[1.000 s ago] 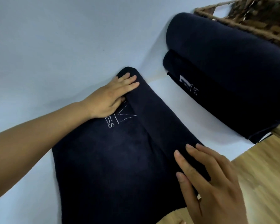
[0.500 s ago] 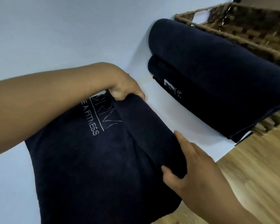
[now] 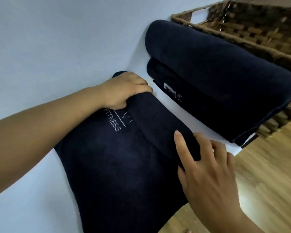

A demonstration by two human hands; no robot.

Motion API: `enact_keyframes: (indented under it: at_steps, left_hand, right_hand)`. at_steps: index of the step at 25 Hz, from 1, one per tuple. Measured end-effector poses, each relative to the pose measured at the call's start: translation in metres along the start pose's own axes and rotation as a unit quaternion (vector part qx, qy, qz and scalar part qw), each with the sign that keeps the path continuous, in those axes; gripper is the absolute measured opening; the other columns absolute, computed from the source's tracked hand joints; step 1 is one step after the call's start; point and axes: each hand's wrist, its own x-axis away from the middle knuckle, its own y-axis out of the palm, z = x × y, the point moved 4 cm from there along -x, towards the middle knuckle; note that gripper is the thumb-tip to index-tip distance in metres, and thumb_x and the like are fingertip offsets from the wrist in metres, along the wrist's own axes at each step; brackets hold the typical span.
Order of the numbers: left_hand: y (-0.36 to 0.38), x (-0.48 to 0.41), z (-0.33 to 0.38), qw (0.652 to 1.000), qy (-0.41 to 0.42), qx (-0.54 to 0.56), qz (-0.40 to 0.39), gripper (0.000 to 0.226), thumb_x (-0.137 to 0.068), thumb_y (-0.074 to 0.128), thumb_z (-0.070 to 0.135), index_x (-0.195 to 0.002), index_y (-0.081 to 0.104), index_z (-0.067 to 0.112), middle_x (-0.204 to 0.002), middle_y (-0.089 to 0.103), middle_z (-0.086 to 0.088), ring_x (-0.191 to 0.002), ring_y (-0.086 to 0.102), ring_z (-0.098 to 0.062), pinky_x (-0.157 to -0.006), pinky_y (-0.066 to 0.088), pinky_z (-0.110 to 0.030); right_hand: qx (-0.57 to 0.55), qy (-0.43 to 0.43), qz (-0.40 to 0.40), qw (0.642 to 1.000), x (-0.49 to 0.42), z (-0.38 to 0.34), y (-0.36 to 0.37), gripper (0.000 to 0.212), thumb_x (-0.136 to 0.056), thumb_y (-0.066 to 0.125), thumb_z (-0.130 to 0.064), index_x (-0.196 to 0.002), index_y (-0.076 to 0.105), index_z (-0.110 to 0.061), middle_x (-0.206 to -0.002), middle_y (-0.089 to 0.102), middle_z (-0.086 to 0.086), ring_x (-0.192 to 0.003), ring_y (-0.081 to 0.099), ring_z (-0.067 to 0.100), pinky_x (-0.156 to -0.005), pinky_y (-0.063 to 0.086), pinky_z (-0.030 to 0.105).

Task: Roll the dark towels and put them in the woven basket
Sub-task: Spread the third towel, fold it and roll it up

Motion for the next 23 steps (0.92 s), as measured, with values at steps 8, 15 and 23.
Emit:
enact_keyframes:
  at_steps: [8, 15, 23]
  left_hand:
    - [0.038, 0.092, 0.023, 0.977, -0.131, 0.065, 0.153, 0.090, -0.066, 0.054, -0.020, -0.146, 0.029, 0.014, -0.153, 0.028, -0.014, -0.148, 0.013, -0.033, -0.119, 0.010, -0.057]
    - [0.031, 0.137, 0.008, 0.983, -0.094, 0.008, 0.157, 0.052, -0.092, 0.050, 0.016, -0.142, 0.037, 0.017, -0.144, 0.044, -0.012, -0.136, 0.039, -0.033, -0.109, 0.034, -0.054]
    - [-0.026, 0.042, -0.008, 0.974, 0.033, -0.122, -0.188, 0.091, -0.071, 0.079, 0.041, -0.146, 0.027, 0.041, -0.150, 0.030, 0.005, -0.134, 0.030, -0.021, -0.114, 0.024, -0.042]
  right_hand:
    - [-0.077, -0.106, 0.024, 0.991, 0.023, -0.036, -0.017, 0.040, -0.084, 0.058, -0.039, -0.118, 0.071, -0.021, -0.128, 0.062, 0.018, -0.106, 0.062, 0.045, -0.080, 0.052, 0.057]
    - [-0.235, 0.043, -0.135, 0.962, 0.002, -0.034, -0.010, 0.087, -0.064, 0.050, -0.067, -0.145, 0.029, -0.041, -0.122, 0.052, -0.011, -0.094, 0.061, 0.013, -0.064, 0.055, 0.028]
    - [-0.227, 0.034, -0.157, 0.961, 0.005, -0.032, -0.006, 0.085, -0.069, 0.043, -0.065, -0.148, 0.019, -0.043, -0.120, 0.056, -0.011, -0.087, 0.064, 0.013, -0.057, 0.057, 0.026]
